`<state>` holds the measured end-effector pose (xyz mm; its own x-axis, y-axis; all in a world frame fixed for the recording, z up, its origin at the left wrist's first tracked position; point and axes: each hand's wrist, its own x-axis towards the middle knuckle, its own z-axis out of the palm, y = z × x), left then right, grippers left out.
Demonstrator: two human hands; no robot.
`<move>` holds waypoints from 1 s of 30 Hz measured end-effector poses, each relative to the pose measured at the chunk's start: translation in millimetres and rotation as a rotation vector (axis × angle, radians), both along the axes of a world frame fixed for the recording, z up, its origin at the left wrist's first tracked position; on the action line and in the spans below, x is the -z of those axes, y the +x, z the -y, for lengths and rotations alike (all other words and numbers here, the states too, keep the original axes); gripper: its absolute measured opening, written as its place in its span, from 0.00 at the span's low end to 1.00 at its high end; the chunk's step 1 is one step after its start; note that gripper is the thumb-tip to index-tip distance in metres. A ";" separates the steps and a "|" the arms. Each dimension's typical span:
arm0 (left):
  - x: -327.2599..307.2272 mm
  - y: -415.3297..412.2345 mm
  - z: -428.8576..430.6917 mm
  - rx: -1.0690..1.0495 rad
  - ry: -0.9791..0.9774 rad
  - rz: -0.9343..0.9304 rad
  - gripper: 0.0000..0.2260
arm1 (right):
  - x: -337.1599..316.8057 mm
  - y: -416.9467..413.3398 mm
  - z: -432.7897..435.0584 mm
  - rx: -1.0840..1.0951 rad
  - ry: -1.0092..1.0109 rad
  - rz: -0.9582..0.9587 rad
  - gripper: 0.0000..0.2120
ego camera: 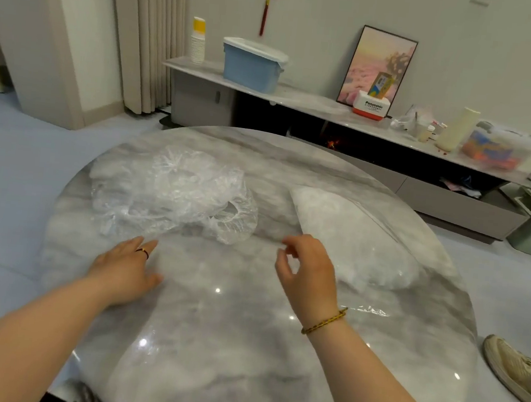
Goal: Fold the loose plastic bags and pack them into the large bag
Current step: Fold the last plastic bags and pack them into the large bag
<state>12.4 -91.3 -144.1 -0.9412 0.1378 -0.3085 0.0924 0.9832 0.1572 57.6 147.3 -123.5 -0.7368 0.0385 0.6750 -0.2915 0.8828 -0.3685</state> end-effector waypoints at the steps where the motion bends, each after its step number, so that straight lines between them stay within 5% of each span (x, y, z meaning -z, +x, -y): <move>1: 3.0 -0.2 4.7 -0.008 -0.012 0.039 0.32 | 2.1 -6.1 9.0 -0.055 0.079 0.167 0.12; 4: 10.5 -0.4 14.3 0.019 -0.048 0.088 0.31 | 16.7 -30.4 29.0 -0.116 0.241 0.627 0.20; 7: 13.5 -1.4 14.8 0.035 -0.050 0.091 0.31 | 26.5 -55.4 43.6 -0.053 0.287 0.721 0.23; 14: 19.7 -4.9 15.7 0.040 -0.039 0.099 0.30 | 37.6 -102.3 46.9 0.045 0.583 0.653 0.14; 20: 13.8 -2.8 10.1 0.004 0.078 -0.013 0.34 | 21.5 -95.1 44.6 -0.003 0.391 0.130 0.11; 25: 0.0 12.0 -16.2 0.110 0.357 -0.229 0.42 | 21.1 -39.9 36.6 -0.177 0.392 0.009 0.08; 30: 3.4 34.0 -39.8 0.238 0.332 -0.270 0.39 | 25.0 14.0 37.5 -0.295 0.364 0.103 0.08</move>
<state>46.4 -51.5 -147.5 -0.9121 0.4080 0.0398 0.3889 0.8306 0.3984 71.5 109.8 -148.6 -0.7447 -0.4077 0.5285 -0.5274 0.8447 -0.0915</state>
